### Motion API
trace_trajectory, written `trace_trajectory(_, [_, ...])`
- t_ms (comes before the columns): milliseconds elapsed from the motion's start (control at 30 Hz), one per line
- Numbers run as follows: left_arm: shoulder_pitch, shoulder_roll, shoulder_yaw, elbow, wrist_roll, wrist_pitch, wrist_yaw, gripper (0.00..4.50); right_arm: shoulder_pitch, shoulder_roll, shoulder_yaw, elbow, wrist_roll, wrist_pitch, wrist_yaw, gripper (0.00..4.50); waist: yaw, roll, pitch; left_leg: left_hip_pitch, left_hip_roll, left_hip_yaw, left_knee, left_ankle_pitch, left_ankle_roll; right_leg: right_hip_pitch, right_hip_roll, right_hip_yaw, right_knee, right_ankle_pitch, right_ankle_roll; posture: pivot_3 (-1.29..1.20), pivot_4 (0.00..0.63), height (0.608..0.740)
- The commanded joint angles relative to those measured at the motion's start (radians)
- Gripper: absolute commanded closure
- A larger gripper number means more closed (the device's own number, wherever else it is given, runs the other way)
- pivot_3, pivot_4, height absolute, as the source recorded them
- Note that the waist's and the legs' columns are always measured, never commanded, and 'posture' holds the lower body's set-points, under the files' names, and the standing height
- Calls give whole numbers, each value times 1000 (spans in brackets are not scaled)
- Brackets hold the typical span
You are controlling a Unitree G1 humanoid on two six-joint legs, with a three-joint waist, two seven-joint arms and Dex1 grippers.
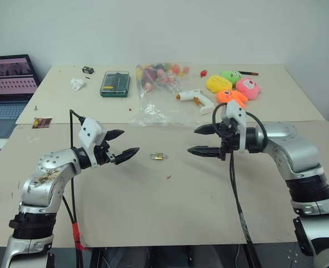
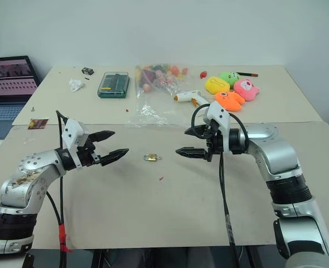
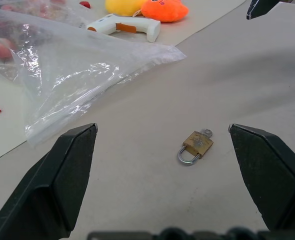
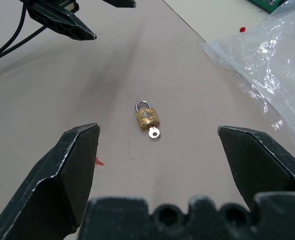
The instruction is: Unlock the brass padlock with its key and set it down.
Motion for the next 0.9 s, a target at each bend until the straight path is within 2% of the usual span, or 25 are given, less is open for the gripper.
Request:
trace_trajectory(33, [-80,46,-20,45,-18,-8,-97,0,-16,8,3,-5,-35,-53,-8,69,-1,0,0,0,0,0,0,0,0,0,0,0,0,0,0,0,150,740])
trace_trajectory(100, [-171,91,-75,172,0,-42,-241,0,14,22,27,-28,-69,-70,-40,69,0,0,0,0,0,0,0,0,0,0,0,-1,0,0,0,0,150,740])
trace_trajectory(200, [-298,99,-160,377,78,-178,-374,0,46,34,23,-53,-85,-77,-66,69,2,0,0,0,0,0,0,1,-1,0,0,-1,1,0,0,0,150,740])
trace_trajectory(433, [-467,33,-303,697,226,-488,-578,0,152,37,-18,-164,-74,-42,-151,69,-5,0,0,-2,-1,0,0,1,-1,-1,0,-2,1,0,0,0,150,740])
trace_trajectory(567, [-546,-52,-377,884,333,-726,-605,0,222,33,-53,-227,-84,-28,-220,69,-3,0,0,-4,-1,-1,4,0,1,-1,-1,-3,0,0,0,0,150,740])
trace_trajectory(667, [-604,-123,-397,1003,361,-804,-638,0,260,25,-86,-268,-77,-11,-263,69,-3,0,0,-6,-1,-1,8,-1,2,-1,-1,-3,1,0,0,0,150,740])
trace_trajectory(900, [-684,-207,-399,1195,417,-904,-642,0,322,18,-122,-329,-81,3,-324,69,-8,0,0,-7,-1,0,11,-2,4,-1,0,-3,1,1,2,0,150,740])
